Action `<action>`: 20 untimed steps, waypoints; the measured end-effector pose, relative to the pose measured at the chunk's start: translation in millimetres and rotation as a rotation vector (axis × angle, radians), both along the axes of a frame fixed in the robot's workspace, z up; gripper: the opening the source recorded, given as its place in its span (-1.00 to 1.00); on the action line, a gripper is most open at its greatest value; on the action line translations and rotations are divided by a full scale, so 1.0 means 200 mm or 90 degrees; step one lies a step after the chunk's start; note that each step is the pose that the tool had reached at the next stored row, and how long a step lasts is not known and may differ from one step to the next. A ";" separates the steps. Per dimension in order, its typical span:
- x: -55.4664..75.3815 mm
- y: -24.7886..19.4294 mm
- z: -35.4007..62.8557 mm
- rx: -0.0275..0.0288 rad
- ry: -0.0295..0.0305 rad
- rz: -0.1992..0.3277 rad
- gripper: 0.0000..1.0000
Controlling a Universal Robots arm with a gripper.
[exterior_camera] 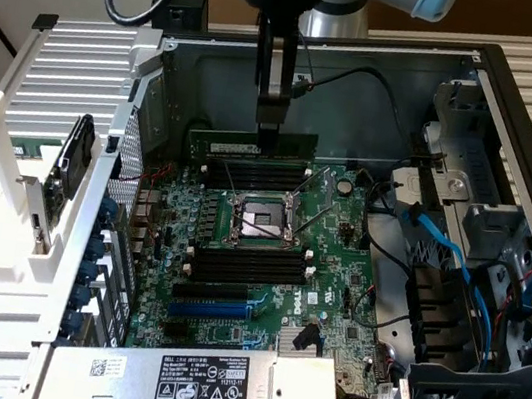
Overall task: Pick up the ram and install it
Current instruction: 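Insert the ram into the slot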
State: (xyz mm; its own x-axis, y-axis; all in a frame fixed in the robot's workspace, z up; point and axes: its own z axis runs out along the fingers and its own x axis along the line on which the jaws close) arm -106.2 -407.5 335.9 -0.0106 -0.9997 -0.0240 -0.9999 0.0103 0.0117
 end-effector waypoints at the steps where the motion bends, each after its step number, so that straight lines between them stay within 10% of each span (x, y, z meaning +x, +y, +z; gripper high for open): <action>1: 0.00 -0.006 -0.010 0.0007 0.0000 0.000 -0.75; 20: 0.01 -0.020 -0.150 -0.0015 0.0000 0.000 -0.75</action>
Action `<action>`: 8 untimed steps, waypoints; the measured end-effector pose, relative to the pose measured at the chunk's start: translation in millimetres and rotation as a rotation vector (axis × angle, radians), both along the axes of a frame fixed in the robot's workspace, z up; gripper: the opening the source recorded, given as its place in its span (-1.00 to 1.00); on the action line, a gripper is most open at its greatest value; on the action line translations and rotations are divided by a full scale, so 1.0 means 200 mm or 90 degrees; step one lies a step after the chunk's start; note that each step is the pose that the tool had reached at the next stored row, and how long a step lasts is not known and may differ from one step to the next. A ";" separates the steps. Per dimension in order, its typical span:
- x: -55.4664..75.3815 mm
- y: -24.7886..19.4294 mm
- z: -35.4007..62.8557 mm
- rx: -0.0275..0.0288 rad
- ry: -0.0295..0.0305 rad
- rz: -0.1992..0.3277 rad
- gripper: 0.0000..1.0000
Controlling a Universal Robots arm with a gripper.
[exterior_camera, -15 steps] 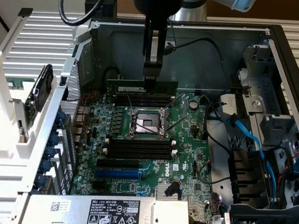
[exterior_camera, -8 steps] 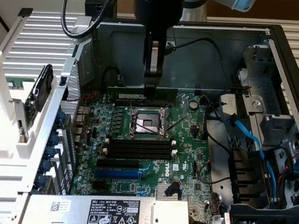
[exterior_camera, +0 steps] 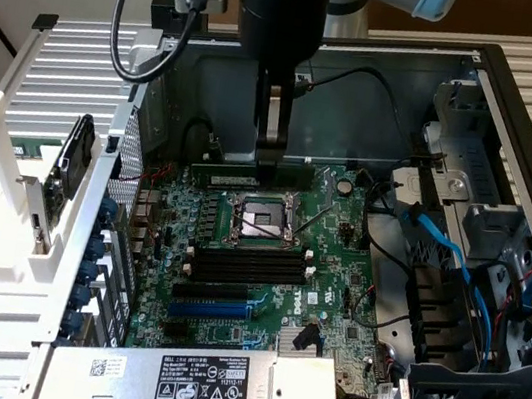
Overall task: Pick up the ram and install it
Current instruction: 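Insert the ram into the slot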
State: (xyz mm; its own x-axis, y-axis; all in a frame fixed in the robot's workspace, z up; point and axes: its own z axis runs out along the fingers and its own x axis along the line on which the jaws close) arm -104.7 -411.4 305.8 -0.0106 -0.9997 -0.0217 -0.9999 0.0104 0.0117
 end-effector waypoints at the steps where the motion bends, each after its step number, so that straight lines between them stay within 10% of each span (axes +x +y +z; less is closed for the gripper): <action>1: 0.00 -0.001 -0.003 -0.0007 -0.0001 0.000 -0.75; 8: 0.00 -0.007 -0.031 -0.0101 -0.0011 0.000 -0.75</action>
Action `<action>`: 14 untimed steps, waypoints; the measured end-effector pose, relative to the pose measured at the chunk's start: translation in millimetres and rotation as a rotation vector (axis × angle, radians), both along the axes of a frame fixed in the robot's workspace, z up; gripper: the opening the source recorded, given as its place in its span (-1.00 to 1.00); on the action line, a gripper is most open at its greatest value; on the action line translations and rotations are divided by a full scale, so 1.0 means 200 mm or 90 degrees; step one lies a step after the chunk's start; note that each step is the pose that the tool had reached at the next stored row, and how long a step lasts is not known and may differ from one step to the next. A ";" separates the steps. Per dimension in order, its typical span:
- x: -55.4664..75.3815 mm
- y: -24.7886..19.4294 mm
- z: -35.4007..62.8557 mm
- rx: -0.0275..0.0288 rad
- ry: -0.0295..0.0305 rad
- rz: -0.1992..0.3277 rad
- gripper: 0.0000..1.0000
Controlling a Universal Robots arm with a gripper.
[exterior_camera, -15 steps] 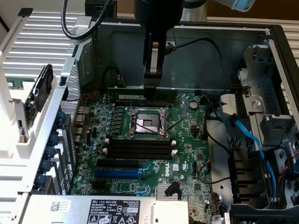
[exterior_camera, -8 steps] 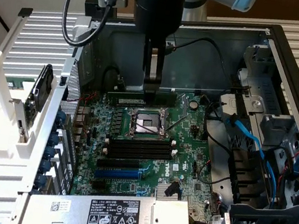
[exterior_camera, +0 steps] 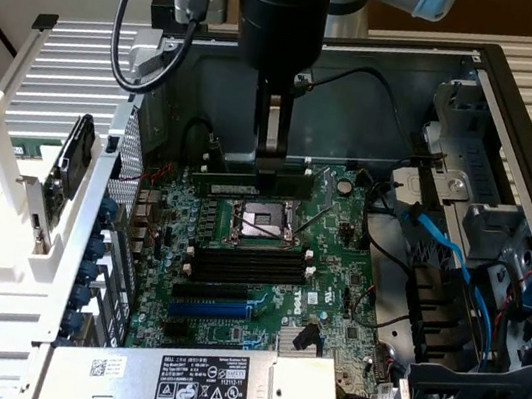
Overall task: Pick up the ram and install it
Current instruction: 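Insert the ram into the slot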
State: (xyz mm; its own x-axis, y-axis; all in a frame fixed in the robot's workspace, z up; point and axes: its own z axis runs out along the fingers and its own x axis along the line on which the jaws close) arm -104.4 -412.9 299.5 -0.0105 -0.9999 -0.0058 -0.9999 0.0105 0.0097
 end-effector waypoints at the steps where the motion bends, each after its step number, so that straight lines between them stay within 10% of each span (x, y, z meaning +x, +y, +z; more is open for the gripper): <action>1: 0.00 0.000 -0.005 -0.0017 0.0000 0.000 -0.75; 14: 0.02 -0.005 -0.061 -0.0295 -0.0007 -0.001 -0.75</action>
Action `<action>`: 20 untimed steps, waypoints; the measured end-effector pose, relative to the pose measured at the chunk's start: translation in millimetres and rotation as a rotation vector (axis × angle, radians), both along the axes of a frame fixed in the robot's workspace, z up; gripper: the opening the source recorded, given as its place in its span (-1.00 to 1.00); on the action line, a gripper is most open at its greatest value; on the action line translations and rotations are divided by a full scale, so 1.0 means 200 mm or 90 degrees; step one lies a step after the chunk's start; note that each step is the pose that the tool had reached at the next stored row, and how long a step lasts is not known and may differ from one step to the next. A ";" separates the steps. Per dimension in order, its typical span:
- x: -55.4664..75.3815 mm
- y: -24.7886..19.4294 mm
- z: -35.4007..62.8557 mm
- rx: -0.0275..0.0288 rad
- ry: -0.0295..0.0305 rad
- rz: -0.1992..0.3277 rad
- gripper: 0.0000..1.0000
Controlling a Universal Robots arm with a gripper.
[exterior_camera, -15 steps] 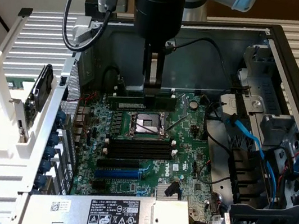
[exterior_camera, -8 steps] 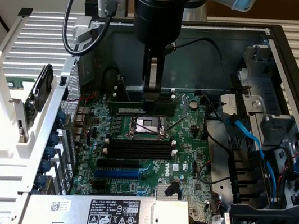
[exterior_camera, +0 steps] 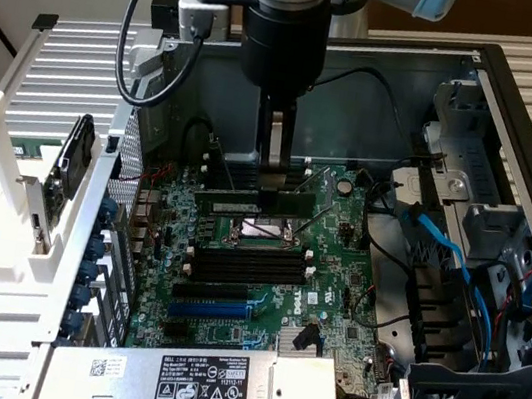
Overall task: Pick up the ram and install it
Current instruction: 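Insert the ram into the slot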
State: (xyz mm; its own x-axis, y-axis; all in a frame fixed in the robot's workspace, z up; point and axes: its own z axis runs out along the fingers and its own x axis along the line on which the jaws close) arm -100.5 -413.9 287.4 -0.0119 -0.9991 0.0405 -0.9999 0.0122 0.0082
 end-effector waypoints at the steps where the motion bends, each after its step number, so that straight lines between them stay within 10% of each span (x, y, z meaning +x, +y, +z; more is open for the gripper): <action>1: 0.00 0.000 -0.008 -0.0005 0.0000 0.000 -0.75; 20: 0.00 -0.009 -0.132 -0.0100 -0.0019 0.000 -0.75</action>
State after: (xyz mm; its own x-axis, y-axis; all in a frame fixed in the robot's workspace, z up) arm -100.1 -415.7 261.1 -0.0120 -0.9984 0.0561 -0.9999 0.0123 0.0050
